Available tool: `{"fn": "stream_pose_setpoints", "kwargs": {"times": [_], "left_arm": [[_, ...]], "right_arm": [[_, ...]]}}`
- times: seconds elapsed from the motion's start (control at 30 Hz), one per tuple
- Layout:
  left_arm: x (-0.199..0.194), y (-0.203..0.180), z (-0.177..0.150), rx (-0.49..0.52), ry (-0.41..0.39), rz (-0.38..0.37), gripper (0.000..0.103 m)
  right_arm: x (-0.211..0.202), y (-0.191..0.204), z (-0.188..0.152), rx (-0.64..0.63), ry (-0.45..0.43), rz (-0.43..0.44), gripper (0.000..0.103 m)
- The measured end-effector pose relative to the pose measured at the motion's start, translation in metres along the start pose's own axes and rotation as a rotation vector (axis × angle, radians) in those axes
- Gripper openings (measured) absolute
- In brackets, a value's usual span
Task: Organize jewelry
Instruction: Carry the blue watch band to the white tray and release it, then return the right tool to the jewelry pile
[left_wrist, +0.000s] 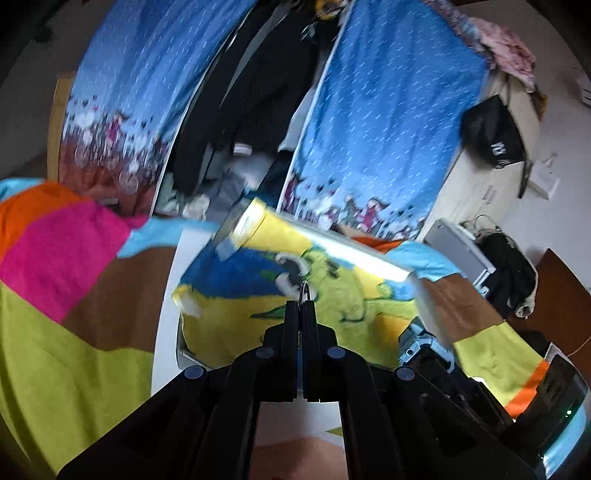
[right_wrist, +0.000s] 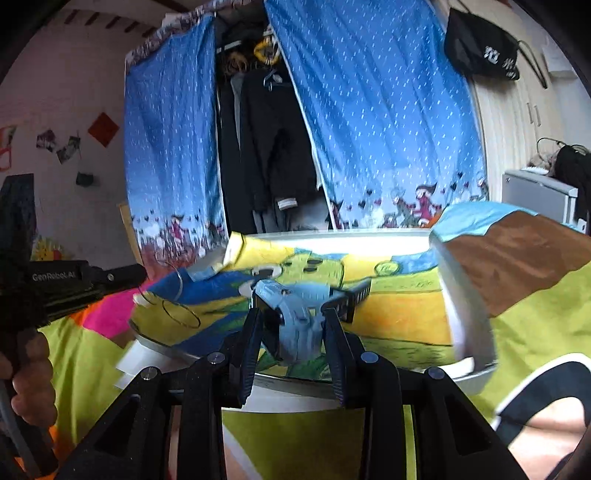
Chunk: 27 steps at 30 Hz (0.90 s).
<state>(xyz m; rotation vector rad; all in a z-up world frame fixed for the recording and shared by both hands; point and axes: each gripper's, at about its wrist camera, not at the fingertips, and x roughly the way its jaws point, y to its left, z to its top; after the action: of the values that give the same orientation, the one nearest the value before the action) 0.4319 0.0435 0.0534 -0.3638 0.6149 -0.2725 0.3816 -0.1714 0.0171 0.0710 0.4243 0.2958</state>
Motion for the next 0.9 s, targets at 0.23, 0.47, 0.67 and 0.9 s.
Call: {"fn": "stream_pose_setpoints", "kwargs": {"times": [0.23, 0.47, 0.67, 0.9], "left_arm": [[0.020, 0.016, -0.019, -0.028, 0.105, 0.031, 0.000], [-0.020, 0.000, -0.028, -0.012, 0.079, 0.079, 0.064], [-0.094, -0.029, -0.042, 0.064, 0.001, 0.102, 0.087], [-0.190, -0.063, -0.075, 0.145, -0.131, 0.134, 0.098]], "right_arm": [[0.016, 0.006, -0.008, -0.028, 0.057, -0.004, 0.037], [-0.024, 0.002, -0.003, 0.022, 0.056, -0.009, 0.058], [-0.107, 0.009, 0.009, 0.032, -0.020, 0.008, 0.088], [-0.194, 0.030, 0.007, 0.014, -0.075, 0.028, 0.103]]}}
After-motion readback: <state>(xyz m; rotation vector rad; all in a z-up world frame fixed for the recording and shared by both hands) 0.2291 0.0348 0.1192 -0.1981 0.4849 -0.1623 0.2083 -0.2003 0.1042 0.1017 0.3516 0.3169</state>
